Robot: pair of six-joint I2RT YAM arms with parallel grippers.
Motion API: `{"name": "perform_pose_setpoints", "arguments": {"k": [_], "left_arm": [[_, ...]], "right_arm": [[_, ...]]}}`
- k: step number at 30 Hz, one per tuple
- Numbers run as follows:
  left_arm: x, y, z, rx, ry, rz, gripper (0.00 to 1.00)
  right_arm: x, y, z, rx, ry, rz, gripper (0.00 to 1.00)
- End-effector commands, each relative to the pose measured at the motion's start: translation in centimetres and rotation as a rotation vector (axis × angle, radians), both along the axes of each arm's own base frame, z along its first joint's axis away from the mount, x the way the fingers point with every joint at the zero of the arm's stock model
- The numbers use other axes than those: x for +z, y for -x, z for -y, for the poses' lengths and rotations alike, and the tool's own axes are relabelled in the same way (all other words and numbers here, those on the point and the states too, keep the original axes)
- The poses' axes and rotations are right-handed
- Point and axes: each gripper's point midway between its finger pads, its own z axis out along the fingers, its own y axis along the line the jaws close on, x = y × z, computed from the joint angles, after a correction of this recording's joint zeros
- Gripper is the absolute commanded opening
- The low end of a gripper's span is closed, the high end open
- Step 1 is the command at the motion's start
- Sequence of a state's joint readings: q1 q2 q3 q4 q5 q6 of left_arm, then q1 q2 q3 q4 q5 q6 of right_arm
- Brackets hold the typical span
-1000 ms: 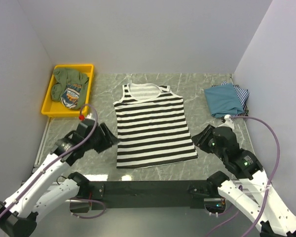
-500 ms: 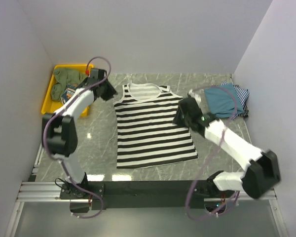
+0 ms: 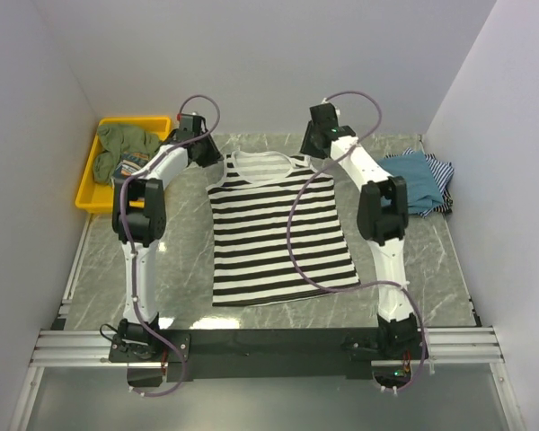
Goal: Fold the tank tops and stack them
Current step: Flatten the tank top out
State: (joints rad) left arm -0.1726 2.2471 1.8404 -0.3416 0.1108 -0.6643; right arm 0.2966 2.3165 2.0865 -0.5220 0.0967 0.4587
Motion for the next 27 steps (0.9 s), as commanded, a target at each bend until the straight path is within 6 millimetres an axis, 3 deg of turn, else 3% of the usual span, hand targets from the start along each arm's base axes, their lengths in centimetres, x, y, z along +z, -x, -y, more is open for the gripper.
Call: {"name": "perform_pose_setpoints", "arguments": {"k": [1,6,7,18,22,27], "left_arm": [[1.5,-3.1,1.1,-0.072,0.002,0.103,0.33],[0.6,-5.1,1.8,-0.088,0.021,0.120,0.30],[-0.8,-5.2,1.9,-0.087,0.022,0.097,0.30],[-1.4,-8.1,2.3,-0.073,0.084,0.162,0.31],[-2.0,-9.1,2.1,-0.048,0.138,0.172,0.31],[-1.1,-9.4,1.9,-0.047,0.155,0.206,0.30]], "right_arm": [[0.1,-0.7,-1.3,0.067,0.011,-0.034,0.43],[-2.9,-0.8,-1.5,0.070,-0.002,-0.069,0.47],[-3.1,-0.7,-1.7,0.075,-0.011,-0.071,0.48],[-5.5,1.0,-2.6,0.102,-0.077,-0.118,0.50],[-5.4,0.5,-2.6,0.091,-0.096,-0.092,0.52],[-5.0,-1.2,-2.4,0.042,-0.140,-0.047,0.50]]}}
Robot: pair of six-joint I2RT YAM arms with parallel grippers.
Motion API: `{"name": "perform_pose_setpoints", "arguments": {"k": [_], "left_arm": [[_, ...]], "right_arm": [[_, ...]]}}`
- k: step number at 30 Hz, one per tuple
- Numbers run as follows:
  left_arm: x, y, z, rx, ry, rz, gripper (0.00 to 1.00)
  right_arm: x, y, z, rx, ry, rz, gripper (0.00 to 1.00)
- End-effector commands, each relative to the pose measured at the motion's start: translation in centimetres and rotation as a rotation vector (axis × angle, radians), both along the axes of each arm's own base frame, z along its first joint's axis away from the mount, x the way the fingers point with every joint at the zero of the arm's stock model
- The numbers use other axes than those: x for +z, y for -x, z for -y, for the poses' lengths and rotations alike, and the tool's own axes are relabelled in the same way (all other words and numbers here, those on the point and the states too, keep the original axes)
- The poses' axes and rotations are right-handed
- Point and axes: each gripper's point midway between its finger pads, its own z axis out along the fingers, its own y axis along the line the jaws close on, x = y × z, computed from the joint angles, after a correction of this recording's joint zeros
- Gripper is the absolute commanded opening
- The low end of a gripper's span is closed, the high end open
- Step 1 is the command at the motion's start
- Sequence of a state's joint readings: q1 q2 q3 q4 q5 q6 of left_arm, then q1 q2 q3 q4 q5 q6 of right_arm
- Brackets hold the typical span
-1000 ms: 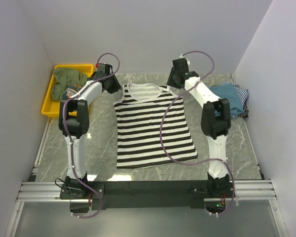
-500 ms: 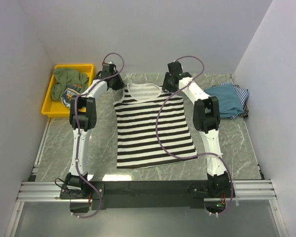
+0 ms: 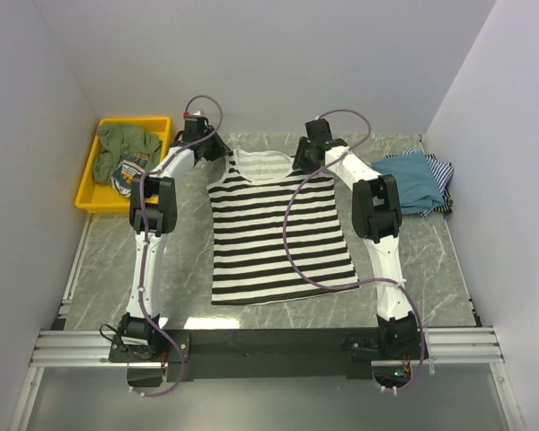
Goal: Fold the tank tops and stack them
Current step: Flatten the tank top out
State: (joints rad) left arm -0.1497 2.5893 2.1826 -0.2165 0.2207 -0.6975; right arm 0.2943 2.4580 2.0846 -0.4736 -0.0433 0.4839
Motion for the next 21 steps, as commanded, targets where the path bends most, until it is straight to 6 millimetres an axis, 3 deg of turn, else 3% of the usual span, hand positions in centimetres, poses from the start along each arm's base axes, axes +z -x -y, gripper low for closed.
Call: {"name": "perform_pose_setpoints", "arguments": {"k": [1,5,15,20,21], "left_arm": [[3.2,-1.7,0.2,-0.005,0.047,0.108,0.29],[3.6,-1.5,0.4,-0.016,0.058,0.121,0.28],[4.7,-1.4,0.6,-0.028,0.070,0.136,0.25],[5.8,-1.2,0.6,-0.049,0.060,0.165,0.27],[6.5,-1.3,0.5,-0.045,0.051,0.179,0.28]], "right_arm": [[2.6,-1.9,0.0,-0.047,-0.060,0.077,0.48],[2.9,-3.4,0.6,-0.086,-0.100,0.108,0.39],[4.5,-6.7,2.1,-0.168,-0.244,0.181,0.36],[5.6,-6.7,2.2,-0.157,-0.264,0.205,0.35],[6.9,-6.5,2.1,-0.143,-0.263,0.223,0.36]]}}
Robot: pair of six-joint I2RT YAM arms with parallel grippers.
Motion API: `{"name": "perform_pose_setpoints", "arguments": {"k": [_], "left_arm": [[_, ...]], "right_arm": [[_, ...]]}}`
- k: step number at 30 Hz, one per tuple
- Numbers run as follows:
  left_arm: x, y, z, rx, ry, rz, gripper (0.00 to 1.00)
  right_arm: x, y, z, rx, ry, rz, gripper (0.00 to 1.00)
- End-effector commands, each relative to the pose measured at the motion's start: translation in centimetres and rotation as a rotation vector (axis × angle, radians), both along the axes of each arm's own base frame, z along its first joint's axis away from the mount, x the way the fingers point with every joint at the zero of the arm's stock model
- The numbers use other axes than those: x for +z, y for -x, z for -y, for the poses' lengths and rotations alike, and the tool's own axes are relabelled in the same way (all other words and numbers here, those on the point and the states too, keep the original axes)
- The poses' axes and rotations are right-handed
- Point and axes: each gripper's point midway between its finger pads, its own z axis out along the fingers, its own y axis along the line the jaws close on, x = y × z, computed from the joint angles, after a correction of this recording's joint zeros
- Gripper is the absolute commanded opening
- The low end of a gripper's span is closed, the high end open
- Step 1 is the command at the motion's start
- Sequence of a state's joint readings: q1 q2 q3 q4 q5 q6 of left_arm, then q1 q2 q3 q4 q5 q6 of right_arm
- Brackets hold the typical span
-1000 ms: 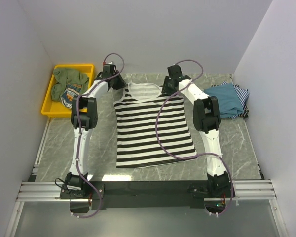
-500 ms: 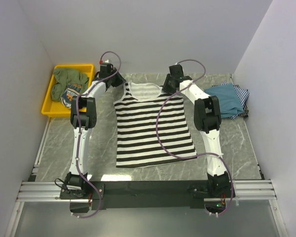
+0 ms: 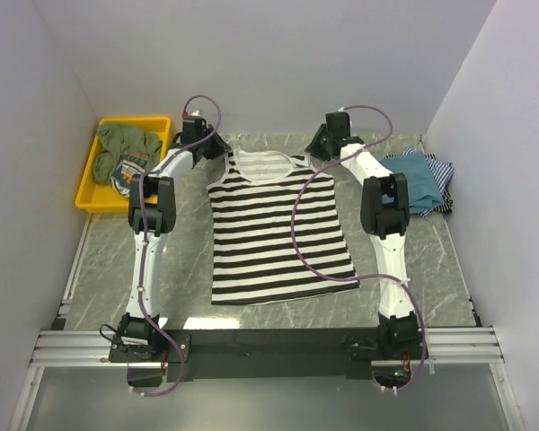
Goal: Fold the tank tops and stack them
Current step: Flatten the tank top out
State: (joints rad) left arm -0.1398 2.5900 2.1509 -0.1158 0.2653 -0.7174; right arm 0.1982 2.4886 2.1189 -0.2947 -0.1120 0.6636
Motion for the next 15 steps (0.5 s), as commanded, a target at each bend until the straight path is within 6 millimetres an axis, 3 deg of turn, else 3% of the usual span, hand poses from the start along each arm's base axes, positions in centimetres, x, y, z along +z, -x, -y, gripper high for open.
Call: {"name": "perform_pose_setpoints", "arguments": {"k": [1,4,5,6,7,8,9,11,12,14,15], "left_arm": [[6.0,-0.5,0.1,-0.018,-0.004,0.127,0.29],[6.7,-0.9,-0.7,0.006,-0.006,0.137,0.32],[6.7,-1.0,-1.0,0.016,-0.007,0.136,0.31],[6.8,-1.0,-1.3,0.023,-0.006,0.133,0.32],[7.0,-1.2,-1.7,0.030,-0.003,0.137,0.32],[7.0,-1.2,-1.8,0.031,-0.002,0.137,0.32],[7.0,-1.3,-1.9,0.025,0.003,0.139,0.32],[7.2,-1.5,-2.1,0.022,-0.001,0.145,0.32],[7.0,-1.5,-2.2,0.014,0.001,0.142,0.32],[7.2,-1.5,-2.6,0.017,0.003,0.142,0.33],[7.8,-1.4,-2.8,0.016,0.010,0.150,0.34]], "right_arm": [[4.6,-0.6,-1.4,0.036,-0.037,0.109,0.36],[6.0,1.8,-2.1,0.068,0.021,0.113,0.37],[4.8,3.8,-3.7,0.102,0.053,0.076,0.38],[6.5,5.3,-4.6,0.131,0.082,0.093,0.39],[6.5,6.5,-5.4,0.148,0.105,0.087,0.39],[4.8,9.6,-8.0,0.206,0.132,0.045,0.39],[6.3,11.3,-9.2,0.234,0.143,0.066,0.39],[5.1,15.0,-11.1,0.277,0.203,0.039,0.39],[6.2,17.7,-13.6,0.334,0.219,0.056,0.39],[6.3,21.1,-15.0,0.371,0.254,0.051,0.39],[6.4,23.7,-17.1,0.425,0.258,0.057,0.39]]}}
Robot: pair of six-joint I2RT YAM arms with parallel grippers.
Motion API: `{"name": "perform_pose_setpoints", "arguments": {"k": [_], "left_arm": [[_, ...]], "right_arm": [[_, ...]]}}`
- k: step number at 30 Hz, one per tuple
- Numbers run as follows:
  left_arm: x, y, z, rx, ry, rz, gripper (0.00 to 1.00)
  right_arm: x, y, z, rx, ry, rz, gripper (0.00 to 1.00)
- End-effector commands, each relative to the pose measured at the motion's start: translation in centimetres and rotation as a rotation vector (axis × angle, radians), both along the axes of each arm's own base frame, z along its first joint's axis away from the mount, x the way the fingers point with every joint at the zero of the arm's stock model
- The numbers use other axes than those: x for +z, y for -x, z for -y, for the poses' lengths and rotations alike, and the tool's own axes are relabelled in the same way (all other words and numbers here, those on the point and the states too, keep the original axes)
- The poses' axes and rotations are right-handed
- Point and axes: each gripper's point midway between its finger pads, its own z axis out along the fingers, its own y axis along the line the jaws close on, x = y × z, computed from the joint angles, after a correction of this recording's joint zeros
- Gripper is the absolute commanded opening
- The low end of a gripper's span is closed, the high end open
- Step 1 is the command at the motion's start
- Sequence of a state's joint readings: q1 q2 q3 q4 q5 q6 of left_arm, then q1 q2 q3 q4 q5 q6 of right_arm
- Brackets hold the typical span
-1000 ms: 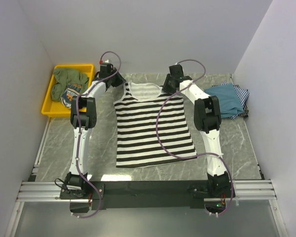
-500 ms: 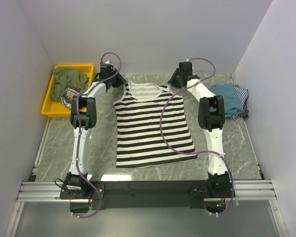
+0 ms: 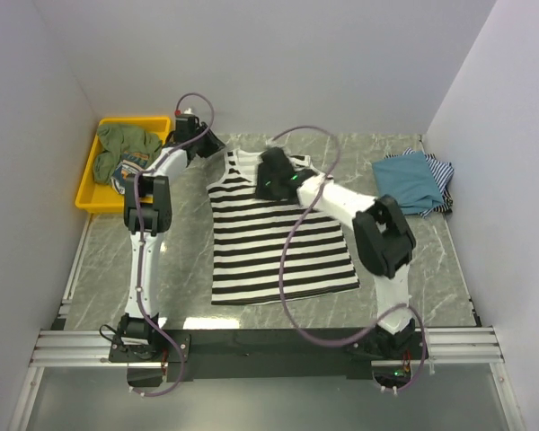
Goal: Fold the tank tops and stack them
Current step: Flatten the tank top out, then fold the tank top
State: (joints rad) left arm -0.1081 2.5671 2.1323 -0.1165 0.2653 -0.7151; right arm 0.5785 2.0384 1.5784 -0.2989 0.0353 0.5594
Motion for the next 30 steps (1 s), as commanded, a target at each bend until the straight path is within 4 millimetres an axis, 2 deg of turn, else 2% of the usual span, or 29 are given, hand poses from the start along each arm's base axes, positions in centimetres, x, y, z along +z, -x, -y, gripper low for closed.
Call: {"name": "perform_pose_setpoints", "arguments": {"k": [1,2,3,4,5,6,7,8,10,11,12,13,14,15,16,17,18,19,21,22,24,25,26,27,29,30], "left_arm": [[7.3,-0.9,-1.0,-0.018,0.018,0.143,0.35],[7.8,-0.8,-1.4,-0.014,0.024,0.148,0.38],[9.9,-0.6,-1.7,-0.007,0.026,0.178,0.41],[9.5,0.0,-2.5,0.023,0.022,0.160,0.43],[10.2,0.2,-3.5,0.053,0.018,0.164,0.48],[12.9,0.7,-4.2,0.089,0.036,0.191,0.50],[12.4,1.2,-5.5,0.142,0.035,0.159,0.52],[14.3,1.8,-6.2,0.180,0.043,0.166,0.52],[12.8,3.5,-8.1,0.299,0.023,0.051,0.52],[12.6,4.2,-8.5,0.326,0.014,0.027,0.51],[13.9,5.3,-8.9,0.359,0.023,0.023,0.51],[11.6,6.8,-9.2,0.377,0.012,-0.031,0.50],[11.4,7.6,-9.5,0.397,0.011,-0.041,0.47],[11.9,8.4,-9.5,0.401,0.018,-0.037,0.45],[10.1,9.6,-9.8,0.406,0.010,-0.083,0.43],[9.8,10.2,-9.7,0.397,0.011,-0.093,0.40],[10.1,10.8,-9.4,0.377,0.015,-0.091,0.39],[9.1,11.6,-9.5,0.370,0.011,-0.112,0.38],[9.3,12.5,-9.2,0.344,0.006,-0.111,0.38],[8.7,13.2,-9.2,0.341,0.000,-0.130,0.38],[9.3,13.8,-9.1,0.340,0.008,-0.122,0.38],[8.7,14.5,-9.1,0.340,0.011,-0.139,0.38],[9.6,14.5,-9.0,0.340,0.022,-0.109,0.38],[8.9,15.2,-8.8,0.336,0.031,-0.125,0.38],[9.6,15.6,-8.7,0.334,0.048,-0.101,0.39],[9.0,16.2,-8.6,0.332,0.049,-0.115,0.38]], "right_arm": [[3.1,6.7,-4.2,0.120,0.050,0.071,0.39],[2.8,8.5,-4.4,0.140,0.063,0.053,0.39],[2.7,9.7,-4.8,0.151,0.082,0.055,0.39],[2.5,11.9,-6.2,0.193,0.088,0.049,0.39],[2.3,13.5,-6.6,0.209,0.096,0.033,0.39],[2.3,14.4,-7.0,0.220,0.104,0.031,0.39],[2.0,16.4,-8.1,0.258,0.110,0.027,0.39],[1.9,17.4,-8.4,0.267,0.113,0.017,0.39],[1.6,19.6,-9.5,0.303,0.125,0.012,0.39],[1.2,20.3,-9.7,0.307,0.134,0.002,0.39],[1.2,21.0,-10.1,0.319,0.137,0.001,0.39],[1.0,21.6,-10.5,0.327,0.141,0.002,0.39],[0.8,22.7,-11.2,0.351,0.145,-0.002,0.39],[0.5,23.3,-11.5,0.364,0.154,-0.004,0.39],[0.7,23.7,-12.1,0.373,0.152,0.001,0.39],[-0.4,24.2,-12.2,0.378,0.184,-0.012,0.39],[-0.7,25.1,-12.7,0.397,0.194,-0.016,0.39],[-0.9,25.5,-13.0,0.403,0.201,-0.018,0.39],[-1.6,26.6,-13.7,0.416,0.209,-0.023,0.39],[-1.8,27.0,-14.0,0.423,0.209,-0.027,0.39],[-2.9,28.0,-14.5,0.436,0.223,-0.040,0.39],[-3.2,28.3,-14.8,0.443,0.225,-0.043,0.39],[-3.9,28.7,-14.9,0.449,0.239,-0.053,0.39],[-4.2,29.2,-15.1,0.458,0.246,-0.053,0.39],[-4.6,29.5,-15.3,0.456,0.262,-0.054,0.39],[-4.7,29.5,-15.3,0.453,0.268,-0.051,0.39]]}}
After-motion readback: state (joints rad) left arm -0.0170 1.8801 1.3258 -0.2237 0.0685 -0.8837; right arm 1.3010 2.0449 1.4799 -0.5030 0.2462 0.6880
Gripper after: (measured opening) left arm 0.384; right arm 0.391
